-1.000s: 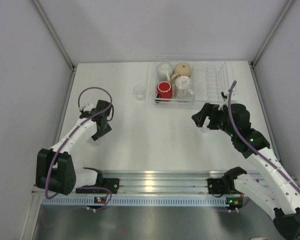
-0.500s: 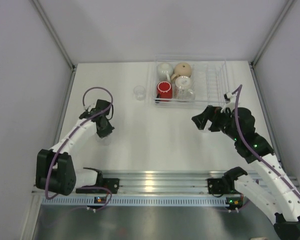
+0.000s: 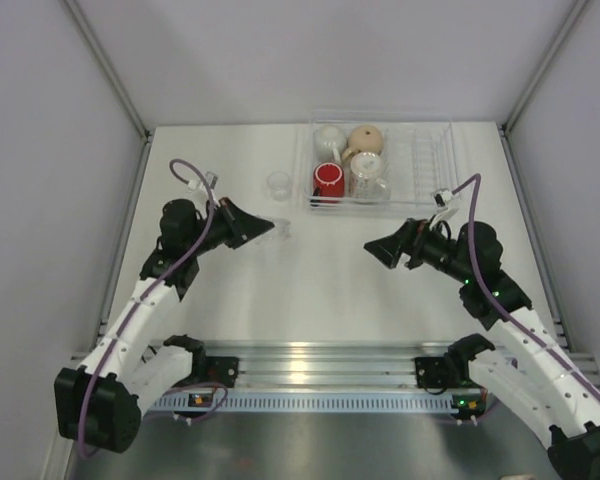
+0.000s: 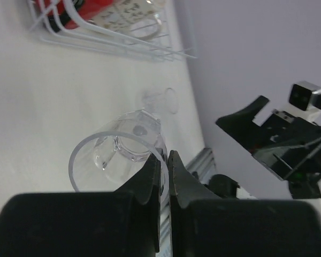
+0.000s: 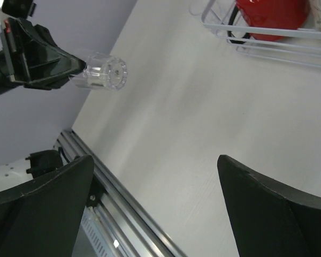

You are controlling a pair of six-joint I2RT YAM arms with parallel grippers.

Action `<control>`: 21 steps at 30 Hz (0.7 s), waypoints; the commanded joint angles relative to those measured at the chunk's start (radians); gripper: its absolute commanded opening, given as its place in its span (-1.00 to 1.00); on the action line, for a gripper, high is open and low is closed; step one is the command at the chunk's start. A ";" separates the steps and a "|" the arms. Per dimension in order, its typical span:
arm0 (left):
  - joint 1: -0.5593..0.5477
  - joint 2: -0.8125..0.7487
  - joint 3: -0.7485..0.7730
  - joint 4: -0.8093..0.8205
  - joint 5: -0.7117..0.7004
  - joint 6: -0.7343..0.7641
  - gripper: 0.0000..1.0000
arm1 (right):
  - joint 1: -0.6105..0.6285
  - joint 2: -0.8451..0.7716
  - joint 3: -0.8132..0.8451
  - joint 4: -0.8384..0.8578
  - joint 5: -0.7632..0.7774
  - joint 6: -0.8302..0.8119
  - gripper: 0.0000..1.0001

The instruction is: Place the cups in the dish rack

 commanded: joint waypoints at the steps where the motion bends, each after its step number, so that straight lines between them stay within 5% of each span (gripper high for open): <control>1: -0.002 -0.036 -0.114 0.547 0.204 -0.307 -1.00 | -0.012 -0.013 -0.032 0.284 -0.101 0.091 0.99; 8: -0.094 -0.039 -0.137 0.854 0.160 -0.408 -1.00 | -0.011 0.032 -0.095 0.623 -0.136 0.243 0.99; 14: -0.257 0.089 -0.178 1.325 0.115 -0.534 -1.00 | 0.015 0.115 -0.096 0.836 -0.176 0.320 0.99; 21: -0.355 0.189 -0.134 1.416 0.101 -0.517 -1.00 | 0.054 0.099 -0.076 0.883 -0.142 0.316 0.98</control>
